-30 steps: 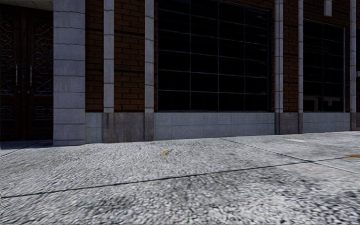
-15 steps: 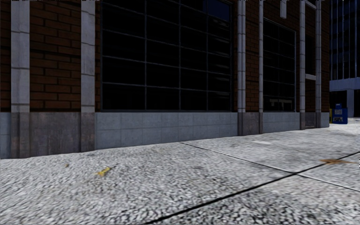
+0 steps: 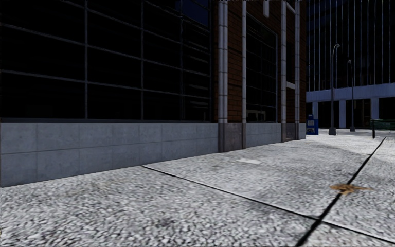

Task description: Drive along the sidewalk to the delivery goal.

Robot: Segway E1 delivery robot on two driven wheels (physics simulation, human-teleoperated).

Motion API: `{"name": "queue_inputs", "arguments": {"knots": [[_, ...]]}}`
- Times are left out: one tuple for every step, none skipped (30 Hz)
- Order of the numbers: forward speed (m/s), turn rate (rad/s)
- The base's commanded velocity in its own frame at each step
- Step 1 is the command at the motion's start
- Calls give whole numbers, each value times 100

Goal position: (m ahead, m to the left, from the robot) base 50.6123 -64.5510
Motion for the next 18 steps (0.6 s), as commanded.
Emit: {"name": "queue_inputs", "arguments": {"knots": [[200, -57], [200, -57], [200, -57], [200, -57], [200, -57], [200, -57], [200, -57], [200, -57], [200, -57], [200, -57], [200, -57], [200, -57], [200, -57], [200, -57], [200, -57], [200, -57], [200, -57], [200, -57]]}}
